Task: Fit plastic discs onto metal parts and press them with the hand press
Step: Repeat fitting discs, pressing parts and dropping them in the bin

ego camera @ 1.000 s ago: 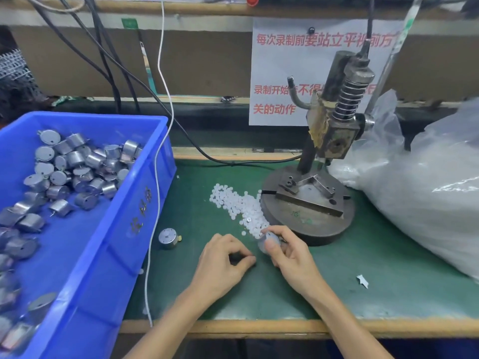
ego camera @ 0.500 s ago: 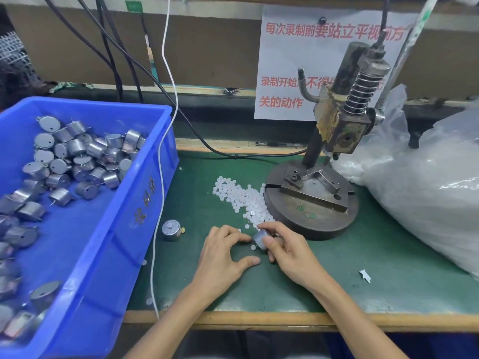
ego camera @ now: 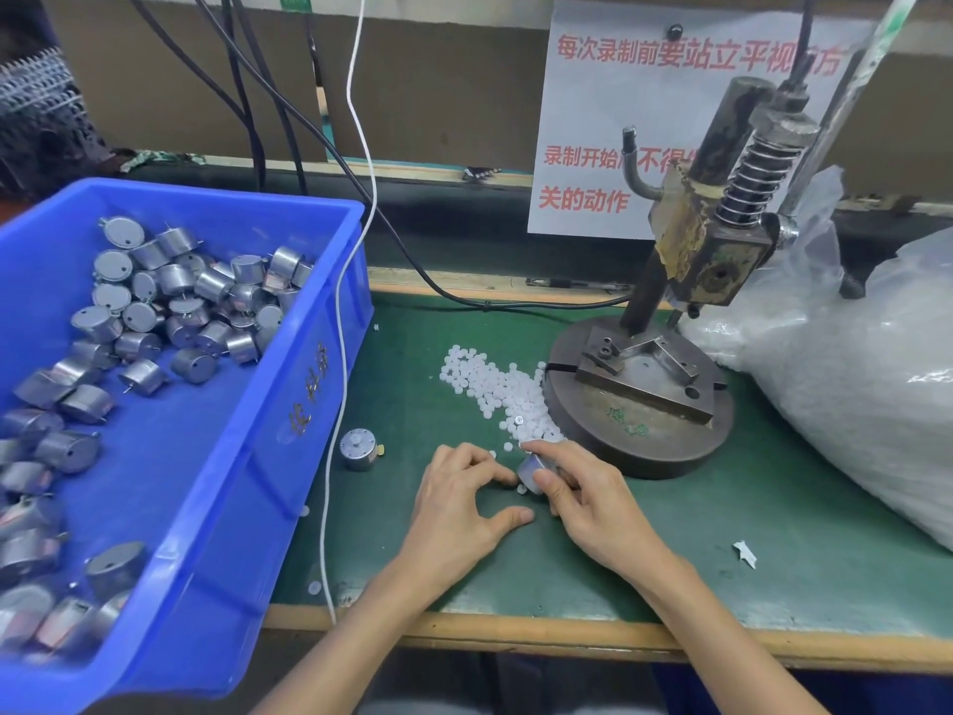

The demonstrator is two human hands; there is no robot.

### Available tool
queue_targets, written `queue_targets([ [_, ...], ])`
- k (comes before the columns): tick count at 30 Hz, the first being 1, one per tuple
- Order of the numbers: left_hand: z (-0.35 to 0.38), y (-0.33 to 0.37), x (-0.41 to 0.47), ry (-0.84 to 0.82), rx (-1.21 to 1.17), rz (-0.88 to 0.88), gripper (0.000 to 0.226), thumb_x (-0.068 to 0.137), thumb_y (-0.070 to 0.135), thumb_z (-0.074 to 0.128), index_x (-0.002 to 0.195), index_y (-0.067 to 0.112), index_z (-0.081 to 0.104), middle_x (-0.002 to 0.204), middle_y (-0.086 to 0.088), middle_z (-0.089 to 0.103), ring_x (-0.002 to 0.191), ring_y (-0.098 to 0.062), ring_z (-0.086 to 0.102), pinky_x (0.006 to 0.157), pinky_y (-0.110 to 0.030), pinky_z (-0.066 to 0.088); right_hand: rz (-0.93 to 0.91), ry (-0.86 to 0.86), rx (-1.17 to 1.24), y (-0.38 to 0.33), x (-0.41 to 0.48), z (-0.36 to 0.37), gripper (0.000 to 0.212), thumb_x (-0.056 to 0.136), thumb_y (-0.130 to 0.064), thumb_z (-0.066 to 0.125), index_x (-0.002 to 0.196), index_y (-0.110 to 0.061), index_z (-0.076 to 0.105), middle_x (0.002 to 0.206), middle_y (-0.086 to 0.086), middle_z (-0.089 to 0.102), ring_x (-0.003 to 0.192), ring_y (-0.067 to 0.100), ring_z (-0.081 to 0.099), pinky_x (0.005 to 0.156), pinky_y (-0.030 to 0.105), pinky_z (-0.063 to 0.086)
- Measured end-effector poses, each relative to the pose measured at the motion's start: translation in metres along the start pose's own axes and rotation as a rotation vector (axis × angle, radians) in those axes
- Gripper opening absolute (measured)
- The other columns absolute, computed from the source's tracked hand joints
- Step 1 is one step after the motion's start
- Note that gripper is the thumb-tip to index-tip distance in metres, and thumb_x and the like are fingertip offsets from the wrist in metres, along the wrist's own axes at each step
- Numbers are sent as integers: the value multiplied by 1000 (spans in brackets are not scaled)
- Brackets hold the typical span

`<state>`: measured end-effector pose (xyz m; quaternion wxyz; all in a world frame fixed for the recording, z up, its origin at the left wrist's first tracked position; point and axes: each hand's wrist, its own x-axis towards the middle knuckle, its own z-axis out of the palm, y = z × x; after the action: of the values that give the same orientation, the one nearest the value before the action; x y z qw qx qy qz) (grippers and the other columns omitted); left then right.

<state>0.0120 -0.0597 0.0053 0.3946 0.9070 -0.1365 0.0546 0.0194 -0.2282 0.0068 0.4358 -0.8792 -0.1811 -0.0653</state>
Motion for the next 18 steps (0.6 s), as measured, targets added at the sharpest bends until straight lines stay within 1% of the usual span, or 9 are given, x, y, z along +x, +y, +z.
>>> queue_targets([
  [1,0,-1,0,2,-2,4,32,68,40,80,93,21,72,95,10,52,95,-6,39,84,-3,24,-34,7,-29,-1,0,1,28,95,-13,53,122,-9,61,97,-12,58,76,-2,54,74,22,42],
  [3,1,-1,0,12,-9,8,28,68,38,80,88,20,73,94,9,53,93,-6,39,84,-5,25,-127,12,-110,-3,-3,3,32,92,-7,53,123,-2,60,103,3,62,88,8,58,80,23,45],
  [4,2,-1,-1,19,-12,6,27,68,38,80,86,19,73,93,8,54,93,-6,39,83,-6,26,-166,4,-155,-5,-4,4,34,90,-6,53,124,0,59,105,9,61,88,8,57,80,25,47],
  [6,2,-1,-1,35,-7,1,27,68,37,80,86,18,72,93,7,56,93,-7,40,83,-10,29,-214,-28,-245,-8,-8,5,39,88,-5,55,127,-1,57,107,14,59,78,10,58,68,31,53],
  [8,3,-1,-1,61,-2,-20,35,68,38,80,94,20,67,94,10,57,93,-6,42,86,-18,33,-235,-48,-331,-11,-9,5,44,85,-6,58,128,-6,55,107,17,59,65,19,59,53,31,53],
  [10,2,-1,-1,79,-37,-66,50,66,39,81,107,24,58,96,14,56,95,-5,42,87,-20,35,-248,-41,-387,-12,-9,7,45,82,-7,61,126,-8,55,105,19,60,60,23,59,45,29,51],
  [12,2,-1,-2,77,-46,-79,57,65,39,81,114,26,54,97,17,54,96,-4,42,88,-20,35,-244,-36,-400,-13,-8,8,42,81,-5,64,122,-4,61,104,21,61,60,25,60,44,29,51],
  [14,2,-1,-1,78,-38,-71,57,65,38,81,115,25,55,96,17,54,97,-5,43,88,-21,35,-239,-38,-413,-14,-9,9,41,80,-3,66,120,-1,63,104,23,61,61,27,61,45,29,51],
  [18,3,-2,-2,87,-37,-53,55,67,36,80,114,23,56,96,17,55,97,-6,44,89,-23,35,-243,-63,-464,-15,-9,11,44,76,1,72,119,-2,63,103,23,61,59,29,61,41,31,50],
])
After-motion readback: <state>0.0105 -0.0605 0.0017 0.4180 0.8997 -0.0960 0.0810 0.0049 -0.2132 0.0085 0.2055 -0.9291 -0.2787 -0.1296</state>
